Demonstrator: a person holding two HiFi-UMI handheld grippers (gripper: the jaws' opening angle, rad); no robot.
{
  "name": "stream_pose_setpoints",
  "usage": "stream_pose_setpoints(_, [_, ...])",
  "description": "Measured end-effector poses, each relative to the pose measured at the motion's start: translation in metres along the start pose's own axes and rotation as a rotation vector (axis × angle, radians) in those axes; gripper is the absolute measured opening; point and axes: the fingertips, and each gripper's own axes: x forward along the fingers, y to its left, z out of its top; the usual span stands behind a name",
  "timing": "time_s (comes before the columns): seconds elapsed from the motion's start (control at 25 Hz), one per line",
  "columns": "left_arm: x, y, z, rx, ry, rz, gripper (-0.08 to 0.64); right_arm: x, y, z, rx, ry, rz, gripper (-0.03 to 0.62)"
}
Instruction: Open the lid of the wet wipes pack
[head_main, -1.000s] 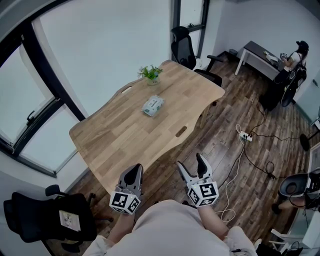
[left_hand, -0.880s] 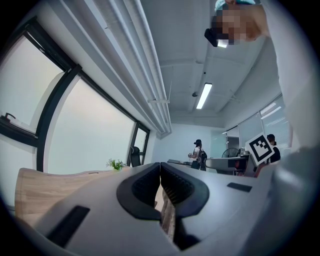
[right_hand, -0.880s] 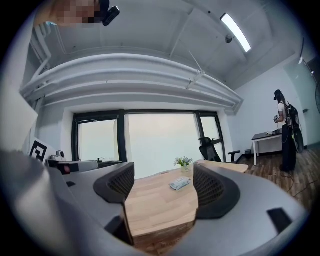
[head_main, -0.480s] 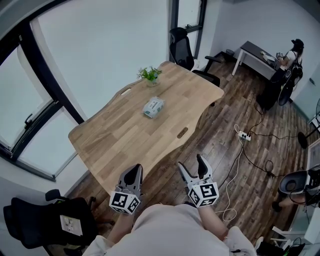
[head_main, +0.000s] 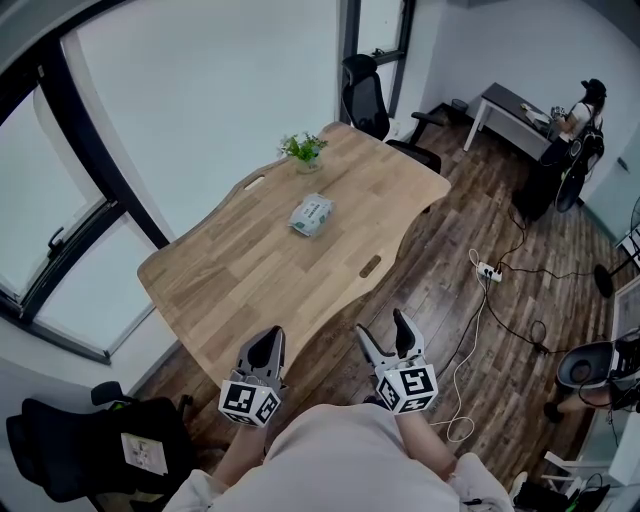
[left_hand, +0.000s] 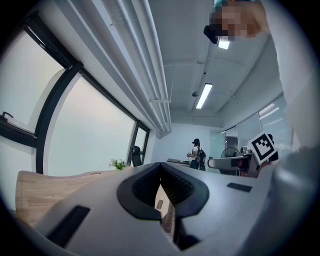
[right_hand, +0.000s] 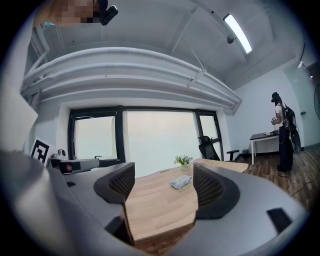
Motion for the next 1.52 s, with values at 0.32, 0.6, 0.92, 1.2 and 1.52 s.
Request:
stream_pose_setpoints(0.32, [0.009, 0.007, 0.000, 0.009, 0.014, 0.003, 0.020, 0.013, -0.005, 0.000, 0.006, 0.002, 0.002, 0.350])
stream_pose_setpoints(0.6, [0.030, 0.012, -0.007, 0.012, 0.030, 0.022, 0.020, 0.039, -0.024, -0.002, 0.019, 0.008, 0.023, 0.350])
stream_pose_setpoints(0.92, [0.092, 0.025, -0.015, 0.012, 0.057, 0.056, 0.020, 0.099, -0.069, 0.001, 0.034, 0.009, 0.072, 0.348])
stream_pose_setpoints(1.2, [0.170, 0.034, -0.012, 0.015, 0.066, 0.126, 0.020, 0.164, -0.127, 0.020, 0.020, 0.025, 0.139, 0.350])
stream_pose_setpoints(1.52, [0.248, 0.034, -0.017, -0.008, 0.066, 0.211, 0.021, 0.225, -0.197, 0.037, 0.007, 0.041, 0.212, 0.347])
